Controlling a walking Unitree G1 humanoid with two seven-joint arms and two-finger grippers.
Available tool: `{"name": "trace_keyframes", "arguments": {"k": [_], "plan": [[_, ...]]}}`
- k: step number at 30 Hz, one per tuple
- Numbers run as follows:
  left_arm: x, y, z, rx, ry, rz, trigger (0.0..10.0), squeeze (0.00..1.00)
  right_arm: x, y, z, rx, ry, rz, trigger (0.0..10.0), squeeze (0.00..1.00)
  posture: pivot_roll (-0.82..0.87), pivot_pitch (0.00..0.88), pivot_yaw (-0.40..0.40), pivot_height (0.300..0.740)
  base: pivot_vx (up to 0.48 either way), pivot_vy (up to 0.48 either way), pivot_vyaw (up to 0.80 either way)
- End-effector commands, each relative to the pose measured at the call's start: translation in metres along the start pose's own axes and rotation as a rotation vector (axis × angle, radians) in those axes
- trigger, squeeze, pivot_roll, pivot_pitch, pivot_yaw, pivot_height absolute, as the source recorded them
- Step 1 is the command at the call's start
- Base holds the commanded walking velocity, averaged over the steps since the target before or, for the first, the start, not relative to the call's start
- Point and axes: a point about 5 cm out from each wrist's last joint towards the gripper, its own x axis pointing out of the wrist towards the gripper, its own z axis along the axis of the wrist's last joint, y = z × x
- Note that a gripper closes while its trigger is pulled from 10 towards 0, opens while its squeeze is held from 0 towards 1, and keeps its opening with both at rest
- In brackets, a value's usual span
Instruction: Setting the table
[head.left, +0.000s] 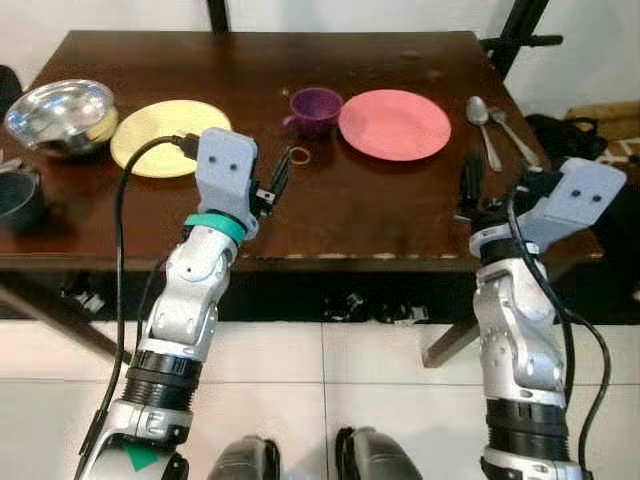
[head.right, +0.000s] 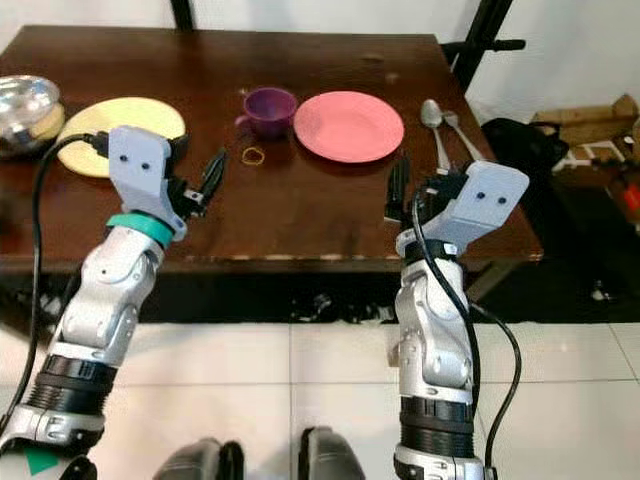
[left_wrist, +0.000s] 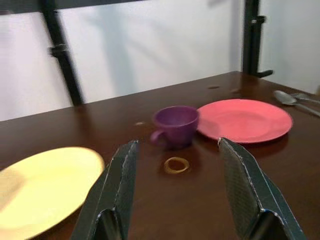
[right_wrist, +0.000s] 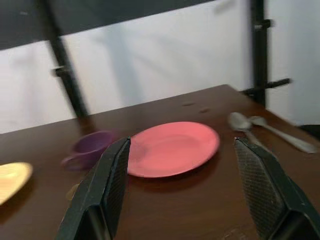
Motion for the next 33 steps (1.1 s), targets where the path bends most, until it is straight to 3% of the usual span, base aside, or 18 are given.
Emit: {"name": "trace_keyframes", "arguments": {"k": [1, 33], "plan": [[-0.0007, -0.0029, -0.0037, 0.002, 0.016, -0.007, 10.0, 0.0, -0.001, -0.002, -0.0005, -0.003, 0.006, -0.007, 10.0, 0.0, -0.04, 0.0, 0.069, 0.74, -0.289, 0.0, 0.0], [-0.0011, -0.0031, -0.0038, -0.002, 0.019, -0.005, 10.0, 0.0, -0.0018, -0.0024, -0.0001, -0.007, 0.007, -0.008, 10.0, 0.0, -0.04, 0.0, 0.068, 0.74, -0.336, 0.0, 0.0]]}}
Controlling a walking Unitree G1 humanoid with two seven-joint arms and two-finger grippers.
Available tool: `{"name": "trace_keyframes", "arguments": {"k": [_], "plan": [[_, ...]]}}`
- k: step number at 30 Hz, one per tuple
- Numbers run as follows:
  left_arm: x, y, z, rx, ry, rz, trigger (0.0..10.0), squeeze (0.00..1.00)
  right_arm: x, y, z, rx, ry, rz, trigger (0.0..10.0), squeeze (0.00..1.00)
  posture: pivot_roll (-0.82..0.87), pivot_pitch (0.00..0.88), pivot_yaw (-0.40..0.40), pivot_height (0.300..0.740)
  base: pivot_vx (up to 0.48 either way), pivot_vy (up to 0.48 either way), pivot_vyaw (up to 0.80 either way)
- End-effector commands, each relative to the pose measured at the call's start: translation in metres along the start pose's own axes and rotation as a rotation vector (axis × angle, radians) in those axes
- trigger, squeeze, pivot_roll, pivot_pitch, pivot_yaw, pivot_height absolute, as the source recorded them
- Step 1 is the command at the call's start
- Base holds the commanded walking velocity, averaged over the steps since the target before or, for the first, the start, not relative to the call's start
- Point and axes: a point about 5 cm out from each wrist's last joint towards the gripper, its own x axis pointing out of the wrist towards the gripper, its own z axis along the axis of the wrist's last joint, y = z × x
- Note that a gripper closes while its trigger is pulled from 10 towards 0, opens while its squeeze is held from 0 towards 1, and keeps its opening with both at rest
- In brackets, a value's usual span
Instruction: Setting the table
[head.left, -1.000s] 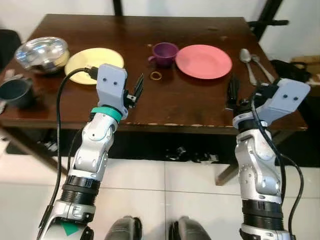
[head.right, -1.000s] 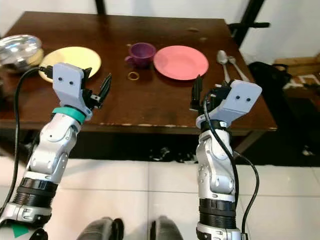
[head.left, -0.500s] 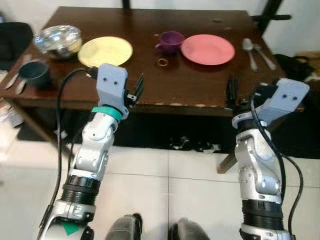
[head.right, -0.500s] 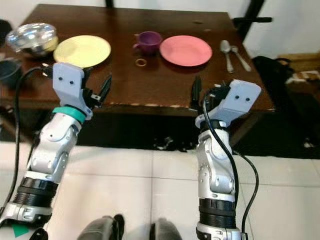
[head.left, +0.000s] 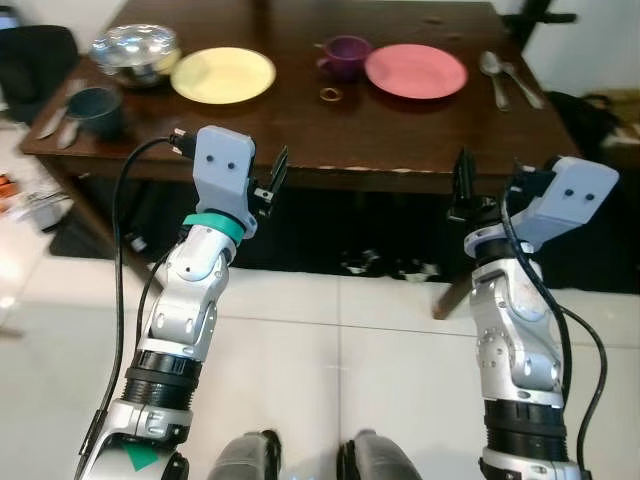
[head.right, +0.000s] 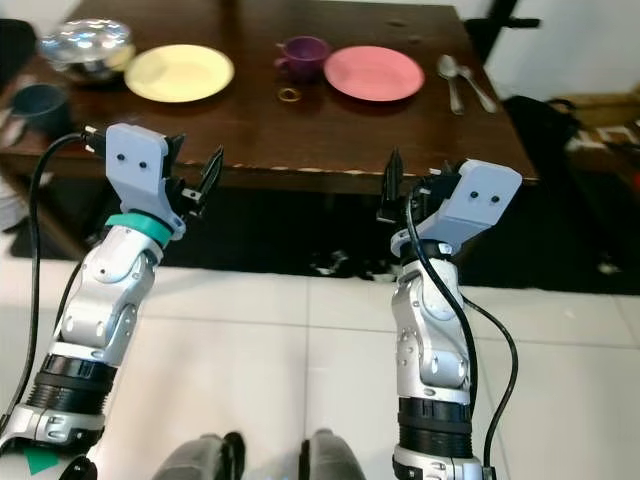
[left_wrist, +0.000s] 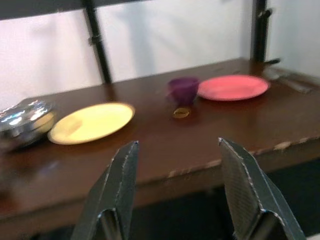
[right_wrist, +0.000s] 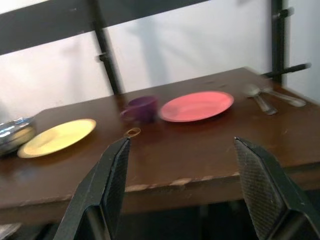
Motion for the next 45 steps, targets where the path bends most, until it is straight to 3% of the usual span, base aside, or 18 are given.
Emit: {"name": "trace_keyframes", "arguments": {"k": [1, 22, 30, 45], "plan": [[0.0, -0.004, -0.003, 0.002, 0.013, -0.014, 10.0, 0.0, -0.002, -0.004, -0.001, -0.007, 0.007, -0.017, 10.0, 0.0, -0.04, 0.0, 0.068, 0.74, -0.394, 0.0, 0.0], [0.001, -0.005, -0.002, 0.003, 0.011, -0.018, 10.0, 0.0, -0.001, -0.004, 0.0, -0.006, 0.008, -0.017, 10.0, 0.0, -0.04, 0.0, 0.069, 0.74, -0.384, 0.0, 0.0], [0.002, -0.005, -0.006, -0.022, 0.05, -0.012, 10.0, 0.0, 0.0, -0.005, -0.002, 0.004, 0.024, -0.016, 10.0, 0.0, -0.04, 0.0, 0.065, 0.74, 0.0, 0.0, 0.0], [-0.001, -0.006, -0.018, -0.005, 0.136, 0.014, 10.0, 0.0, -0.001, -0.002, -0.005, -0.009, 0.047, 0.017, 10.0, 0.0, -0.04, 0.0, 0.065, 0.74, 0.0, 0.0, 0.77]]}}
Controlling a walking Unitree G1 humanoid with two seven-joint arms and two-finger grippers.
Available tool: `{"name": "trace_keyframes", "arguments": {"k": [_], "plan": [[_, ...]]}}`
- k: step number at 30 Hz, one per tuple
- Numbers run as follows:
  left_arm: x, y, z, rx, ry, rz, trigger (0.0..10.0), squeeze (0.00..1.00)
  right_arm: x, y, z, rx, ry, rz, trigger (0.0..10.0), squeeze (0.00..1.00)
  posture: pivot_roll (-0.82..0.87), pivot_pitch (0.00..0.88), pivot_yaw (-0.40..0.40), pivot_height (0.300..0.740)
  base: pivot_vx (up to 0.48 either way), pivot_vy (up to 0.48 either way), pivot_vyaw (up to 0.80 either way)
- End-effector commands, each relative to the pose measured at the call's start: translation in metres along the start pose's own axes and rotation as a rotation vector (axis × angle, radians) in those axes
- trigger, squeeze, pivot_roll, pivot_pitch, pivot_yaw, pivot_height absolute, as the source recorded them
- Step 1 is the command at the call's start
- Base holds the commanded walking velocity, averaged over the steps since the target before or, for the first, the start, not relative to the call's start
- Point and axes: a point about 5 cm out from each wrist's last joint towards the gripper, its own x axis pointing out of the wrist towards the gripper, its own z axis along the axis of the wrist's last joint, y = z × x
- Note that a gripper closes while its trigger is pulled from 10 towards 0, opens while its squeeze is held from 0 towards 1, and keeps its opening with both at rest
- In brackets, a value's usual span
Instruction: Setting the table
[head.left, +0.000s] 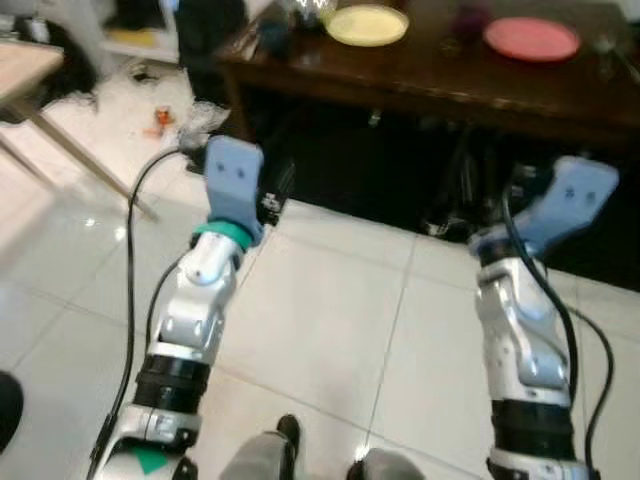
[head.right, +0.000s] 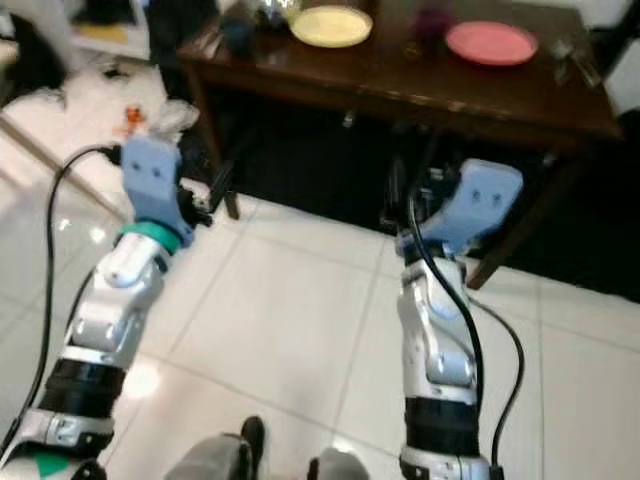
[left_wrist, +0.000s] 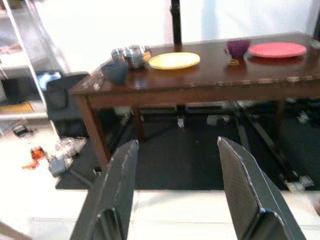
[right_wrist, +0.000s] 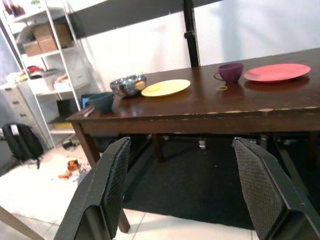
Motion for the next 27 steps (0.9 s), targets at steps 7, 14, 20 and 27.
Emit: {"name": "trace_keyframes", "arguments": {"k": [7, 14, 20, 27], "plan": [[-0.006, 0.01, -0.019, 0.066, 0.112, 0.055, 10.0, 0.0, -0.002, 0.005, -0.004, 0.007, 0.022, 0.024, 10.0, 0.0, -0.04, 0.0, 0.067, 0.74, 0.0, 0.0, 0.79], [-0.008, 0.019, -0.028, 0.088, 0.16, 0.12, 10.0, 0.0, -0.003, 0.004, -0.005, 0.007, 0.027, 0.025, 10.0, 0.0, -0.04, 0.0, 0.066, 0.74, 0.0, 0.0, 0.79], [-0.007, 0.023, -0.03, 0.096, 0.171, 0.152, 10.0, 0.0, -0.003, 0.005, -0.005, 0.008, 0.03, 0.028, 10.0, 0.0, -0.04, 0.0, 0.064, 0.74, 0.0, 0.0, 0.79], [-0.006, 0.027, -0.031, 0.108, 0.182, 0.198, 10.0, 0.0, -0.003, 0.005, -0.005, 0.011, 0.029, 0.029, 10.0, 0.0, -0.04, 0.0, 0.063, 0.74, 0.0, 0.0, 0.79]]}}
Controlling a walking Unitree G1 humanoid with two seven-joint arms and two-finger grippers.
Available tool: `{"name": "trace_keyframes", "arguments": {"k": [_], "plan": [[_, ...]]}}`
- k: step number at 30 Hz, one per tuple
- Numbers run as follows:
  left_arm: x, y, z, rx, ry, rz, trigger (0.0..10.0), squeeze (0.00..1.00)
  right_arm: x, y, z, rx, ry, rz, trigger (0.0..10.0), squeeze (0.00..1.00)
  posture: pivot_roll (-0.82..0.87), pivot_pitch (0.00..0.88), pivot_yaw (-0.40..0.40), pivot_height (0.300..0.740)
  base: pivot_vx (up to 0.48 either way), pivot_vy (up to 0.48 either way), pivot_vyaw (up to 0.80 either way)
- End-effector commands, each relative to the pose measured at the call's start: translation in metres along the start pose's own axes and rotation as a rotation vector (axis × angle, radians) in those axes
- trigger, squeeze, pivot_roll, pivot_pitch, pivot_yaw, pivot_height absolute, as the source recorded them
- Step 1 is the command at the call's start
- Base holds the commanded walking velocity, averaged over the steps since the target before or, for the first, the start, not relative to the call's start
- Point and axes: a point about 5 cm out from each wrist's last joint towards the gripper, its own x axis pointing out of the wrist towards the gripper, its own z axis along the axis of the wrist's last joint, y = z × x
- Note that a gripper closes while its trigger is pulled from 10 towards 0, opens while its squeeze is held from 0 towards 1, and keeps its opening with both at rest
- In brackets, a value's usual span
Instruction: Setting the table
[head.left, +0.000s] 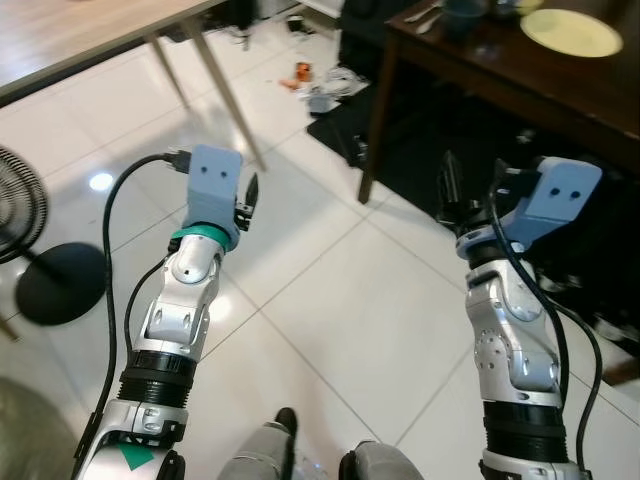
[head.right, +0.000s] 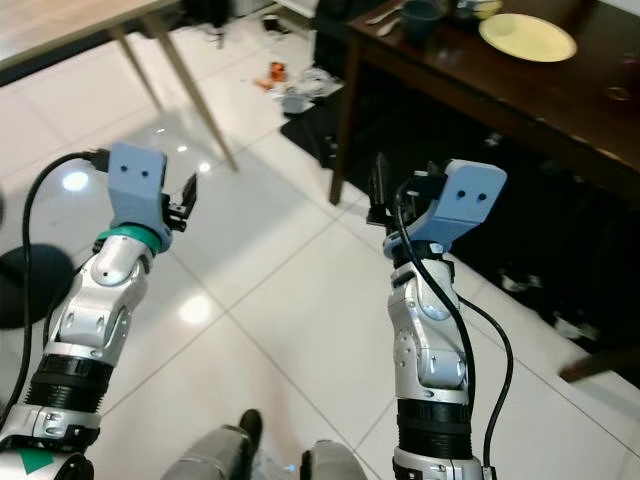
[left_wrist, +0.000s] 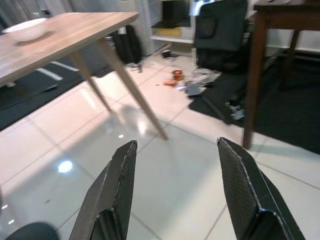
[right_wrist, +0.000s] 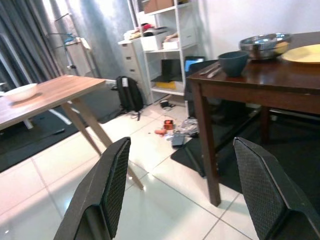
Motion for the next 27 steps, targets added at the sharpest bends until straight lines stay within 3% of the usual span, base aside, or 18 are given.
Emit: {"name": "trace_keyframes", "arguments": {"k": [1, 5, 27], "plan": [[0.0011, -0.0001, -0.0075, 0.021, 0.043, 0.02, 10.0, 0.0, -0.0017, -0.0034, -0.0025, 0.004, 0.015, -0.014, 10.0, 0.0, -0.04, 0.0, 0.063, 0.74, 0.458, 0.0, 0.79], [0.0032, 0.0056, -0.0109, 0.016, 0.065, 0.073, 10.0, 0.0, -0.0021, -0.0025, -0.0022, 0.007, 0.012, -0.008, 10.0, 0.0, -0.04, 0.0, 0.062, 0.74, 0.458, 0.0, 0.77], [0.0054, 0.0027, -0.0079, 0.007, 0.048, 0.073, 10.0, 0.0, -0.0024, -0.0016, -0.0011, 0.017, 0.008, 0.0, 10.0, 0.0, -0.05, 0.0, 0.054, 0.74, 0.46, 0.0, 0.0]]}}
